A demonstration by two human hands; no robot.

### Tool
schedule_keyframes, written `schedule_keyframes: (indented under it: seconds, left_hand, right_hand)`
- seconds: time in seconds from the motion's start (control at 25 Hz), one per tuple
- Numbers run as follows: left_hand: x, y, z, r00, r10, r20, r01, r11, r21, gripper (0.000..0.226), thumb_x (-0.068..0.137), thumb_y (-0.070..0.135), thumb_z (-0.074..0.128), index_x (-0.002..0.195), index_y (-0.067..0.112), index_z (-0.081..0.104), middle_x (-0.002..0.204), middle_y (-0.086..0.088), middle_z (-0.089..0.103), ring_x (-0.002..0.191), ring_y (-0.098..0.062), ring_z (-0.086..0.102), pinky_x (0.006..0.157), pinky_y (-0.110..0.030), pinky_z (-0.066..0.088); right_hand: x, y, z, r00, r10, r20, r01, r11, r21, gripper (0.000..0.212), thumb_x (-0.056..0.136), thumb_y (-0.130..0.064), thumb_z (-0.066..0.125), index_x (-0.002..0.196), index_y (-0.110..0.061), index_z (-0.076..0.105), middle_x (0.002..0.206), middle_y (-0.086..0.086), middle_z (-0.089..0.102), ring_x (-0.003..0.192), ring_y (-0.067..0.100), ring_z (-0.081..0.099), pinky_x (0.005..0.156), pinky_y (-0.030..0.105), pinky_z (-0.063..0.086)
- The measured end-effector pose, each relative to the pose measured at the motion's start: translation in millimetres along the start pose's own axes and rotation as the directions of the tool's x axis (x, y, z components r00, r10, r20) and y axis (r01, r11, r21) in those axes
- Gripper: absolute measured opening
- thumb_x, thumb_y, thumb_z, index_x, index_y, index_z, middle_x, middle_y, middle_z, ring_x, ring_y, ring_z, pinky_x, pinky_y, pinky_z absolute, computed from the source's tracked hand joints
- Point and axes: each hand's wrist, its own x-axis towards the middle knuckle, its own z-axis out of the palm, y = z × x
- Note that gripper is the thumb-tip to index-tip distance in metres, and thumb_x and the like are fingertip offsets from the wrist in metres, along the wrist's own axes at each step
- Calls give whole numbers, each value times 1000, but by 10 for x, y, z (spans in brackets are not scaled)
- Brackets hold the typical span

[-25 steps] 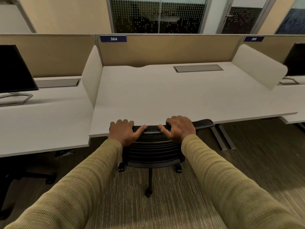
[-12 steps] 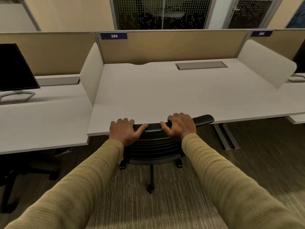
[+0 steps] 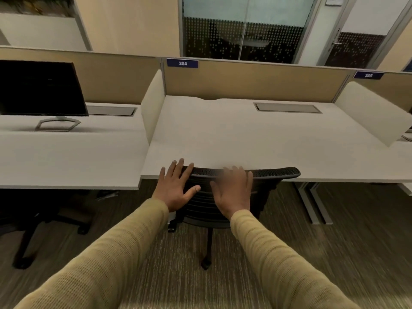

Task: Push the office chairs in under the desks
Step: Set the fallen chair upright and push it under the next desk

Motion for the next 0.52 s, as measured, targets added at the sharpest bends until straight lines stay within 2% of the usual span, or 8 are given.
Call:
schedule_keyframes:
  seconds: [0.08,0.24,0.36,0.52]
  left_hand:
    - [-269,-146,67,999,16,-43,-15,999,36,85,93,75,22,156,38,-21,165,-2,-27,153,-24,-22,124,-51,-9]
    - [-862,-559,232,994,-99,-53,104,989,101,83,93,73,12,153,32,-29,162,-4,-34,150,-24,-29,122,-50,-15]
    - [-1247,-937,276,976,-213,-48,217,967,133,83,92,72,6,151,29,-32,160,-6,-38,148,-25,-32,121,-51,-18]
    - [-1626,-1467,122,945,-321,-66,326,938,116,85,87,74,-3,151,28,-34,161,-8,-35,149,-26,-31,121,-51,-17]
  right_hand:
    - [-66,-237,29,998,-25,58,26,1000,-14,82,96,-69,17,158,-17,21,166,17,15,154,35,2,120,54,-17]
    - [-186,-739,76,988,-89,130,86,996,23,85,97,-68,20,160,-18,-9,164,17,-22,150,34,-26,119,55,-17]
    - [-318,-1215,105,973,-156,173,145,987,74,87,97,-66,24,157,-19,-18,160,16,-33,147,34,-33,121,55,-12]
    - [-546,-1940,231,926,-273,259,249,961,123,87,96,-68,23,157,-22,-19,160,13,-36,147,31,-33,121,55,-13]
